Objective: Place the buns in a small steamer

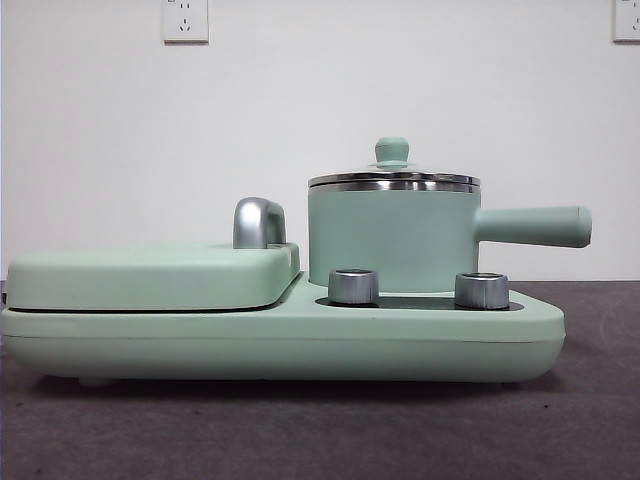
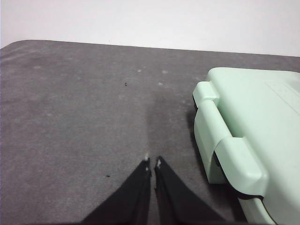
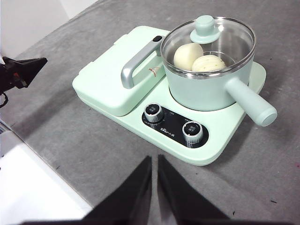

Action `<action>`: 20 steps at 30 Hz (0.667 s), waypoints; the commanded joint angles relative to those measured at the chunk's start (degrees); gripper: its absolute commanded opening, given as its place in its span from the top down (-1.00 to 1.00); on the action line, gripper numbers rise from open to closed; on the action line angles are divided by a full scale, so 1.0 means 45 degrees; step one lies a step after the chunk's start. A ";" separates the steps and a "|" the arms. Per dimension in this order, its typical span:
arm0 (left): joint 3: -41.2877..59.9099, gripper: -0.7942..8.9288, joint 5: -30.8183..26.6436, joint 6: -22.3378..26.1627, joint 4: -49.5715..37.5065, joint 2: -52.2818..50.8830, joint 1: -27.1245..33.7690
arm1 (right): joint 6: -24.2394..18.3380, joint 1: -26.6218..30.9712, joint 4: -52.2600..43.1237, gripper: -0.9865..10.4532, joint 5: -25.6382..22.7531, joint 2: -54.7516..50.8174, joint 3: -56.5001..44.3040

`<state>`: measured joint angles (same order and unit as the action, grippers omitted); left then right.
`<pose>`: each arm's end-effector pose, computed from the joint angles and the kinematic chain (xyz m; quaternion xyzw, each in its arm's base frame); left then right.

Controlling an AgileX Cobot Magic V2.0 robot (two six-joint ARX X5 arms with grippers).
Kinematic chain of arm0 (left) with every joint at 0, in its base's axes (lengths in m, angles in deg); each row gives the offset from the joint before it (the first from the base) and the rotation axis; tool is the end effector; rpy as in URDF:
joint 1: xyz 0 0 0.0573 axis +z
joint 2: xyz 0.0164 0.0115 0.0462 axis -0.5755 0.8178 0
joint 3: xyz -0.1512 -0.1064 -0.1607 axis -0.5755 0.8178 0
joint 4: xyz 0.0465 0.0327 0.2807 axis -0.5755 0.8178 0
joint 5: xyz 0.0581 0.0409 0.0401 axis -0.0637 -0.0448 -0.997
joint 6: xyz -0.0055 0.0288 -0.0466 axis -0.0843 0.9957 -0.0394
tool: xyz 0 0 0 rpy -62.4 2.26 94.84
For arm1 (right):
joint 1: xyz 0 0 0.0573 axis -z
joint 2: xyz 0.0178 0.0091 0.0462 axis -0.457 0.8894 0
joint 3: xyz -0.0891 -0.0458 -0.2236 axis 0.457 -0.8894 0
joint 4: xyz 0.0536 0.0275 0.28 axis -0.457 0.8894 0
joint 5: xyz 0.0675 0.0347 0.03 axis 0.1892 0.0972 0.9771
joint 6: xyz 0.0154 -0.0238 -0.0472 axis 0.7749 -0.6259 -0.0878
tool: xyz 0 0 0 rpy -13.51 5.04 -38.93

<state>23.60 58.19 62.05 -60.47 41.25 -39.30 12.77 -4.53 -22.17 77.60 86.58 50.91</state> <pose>0.1505 -0.0102 0.1572 -0.0328 0.0779 -0.0209 0.9962 0.0743 0.0534 0.3398 0.0445 0.2520 0.3412 0.9045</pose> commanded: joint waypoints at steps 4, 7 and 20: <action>0.0253 0.80 -0.0034 0.0053 0.0078 -0.0015 0.0015 | -0.0092 -0.0078 -0.0131 0.79 0.0010 0.0019 0.0112; 0.0253 0.80 -0.0034 0.0053 0.0078 -0.0015 0.0015 | -0.0107 0.0121 -0.0097 0.80 -0.0024 -0.0010 0.0107; 0.0253 0.80 -0.0034 0.0053 0.0078 -0.0015 0.0015 | -0.0238 0.4750 -0.4279 0.80 -0.1914 -0.1428 -0.4163</action>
<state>23.60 58.19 62.05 -60.47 41.25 -39.28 12.46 16.17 -38.98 69.55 80.75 33.78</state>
